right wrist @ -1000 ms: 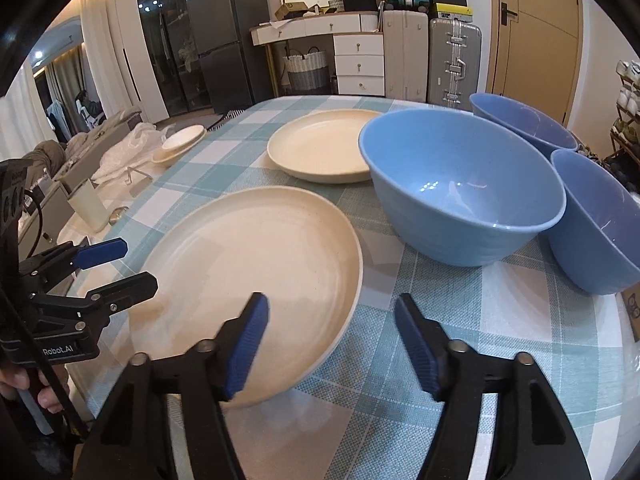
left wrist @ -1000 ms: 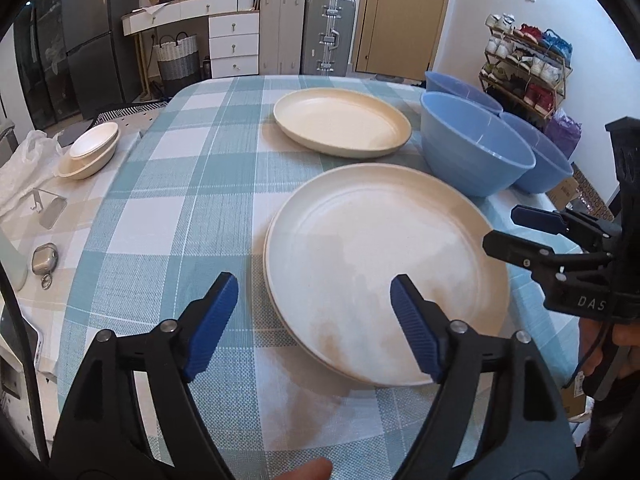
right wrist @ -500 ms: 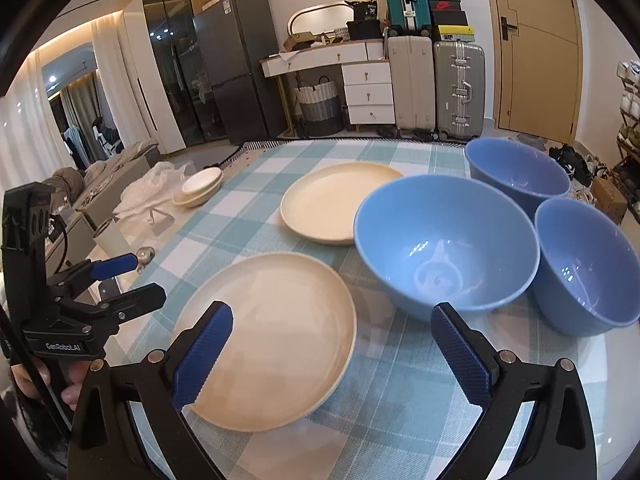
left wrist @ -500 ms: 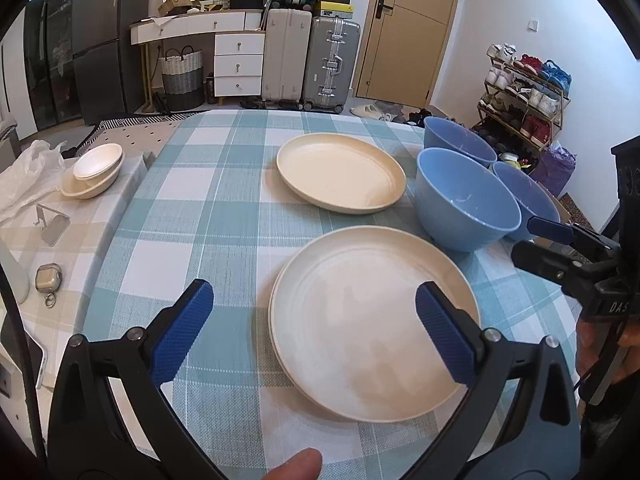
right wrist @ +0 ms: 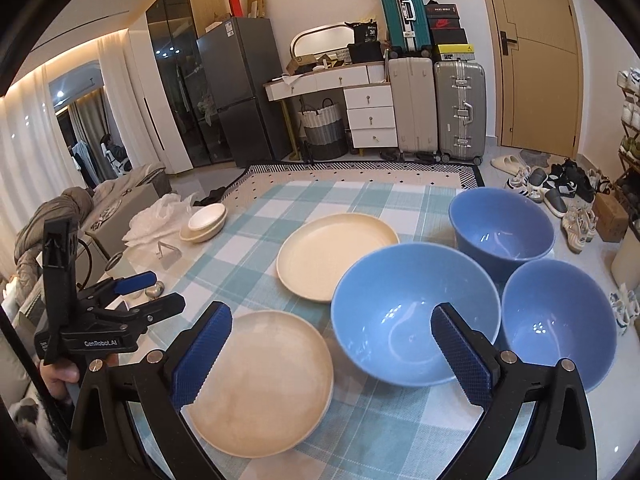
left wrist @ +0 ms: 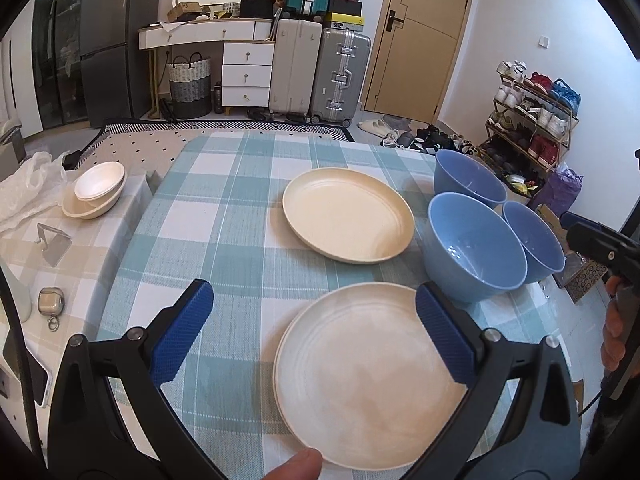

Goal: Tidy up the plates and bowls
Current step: 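Withdraw both open tools from the placed plates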

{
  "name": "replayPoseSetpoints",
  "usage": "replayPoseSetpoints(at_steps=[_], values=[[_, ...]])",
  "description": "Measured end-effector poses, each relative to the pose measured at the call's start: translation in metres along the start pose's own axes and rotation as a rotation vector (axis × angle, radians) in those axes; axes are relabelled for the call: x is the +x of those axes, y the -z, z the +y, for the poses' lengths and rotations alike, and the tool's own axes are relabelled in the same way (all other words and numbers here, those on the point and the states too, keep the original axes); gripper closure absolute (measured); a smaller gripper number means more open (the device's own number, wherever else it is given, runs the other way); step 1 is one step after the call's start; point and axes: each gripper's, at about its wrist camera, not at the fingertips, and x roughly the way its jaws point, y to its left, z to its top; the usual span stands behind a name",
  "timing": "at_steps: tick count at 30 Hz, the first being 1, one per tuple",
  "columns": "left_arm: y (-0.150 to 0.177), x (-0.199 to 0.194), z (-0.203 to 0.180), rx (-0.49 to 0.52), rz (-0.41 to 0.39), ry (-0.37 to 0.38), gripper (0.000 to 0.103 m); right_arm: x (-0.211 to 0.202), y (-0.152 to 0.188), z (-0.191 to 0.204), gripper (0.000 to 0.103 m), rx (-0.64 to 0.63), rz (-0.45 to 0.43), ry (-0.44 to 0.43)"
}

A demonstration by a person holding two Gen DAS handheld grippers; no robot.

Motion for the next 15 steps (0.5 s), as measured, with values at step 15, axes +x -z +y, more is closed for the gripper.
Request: replayPoseSetpoints(at_steps=[15], values=[[-0.041, 0.027, 0.003, -0.01, 0.009, -0.004, 0.002, 0.01, -0.056, -0.037, 0.001, 0.048, -0.012, 0.019]])
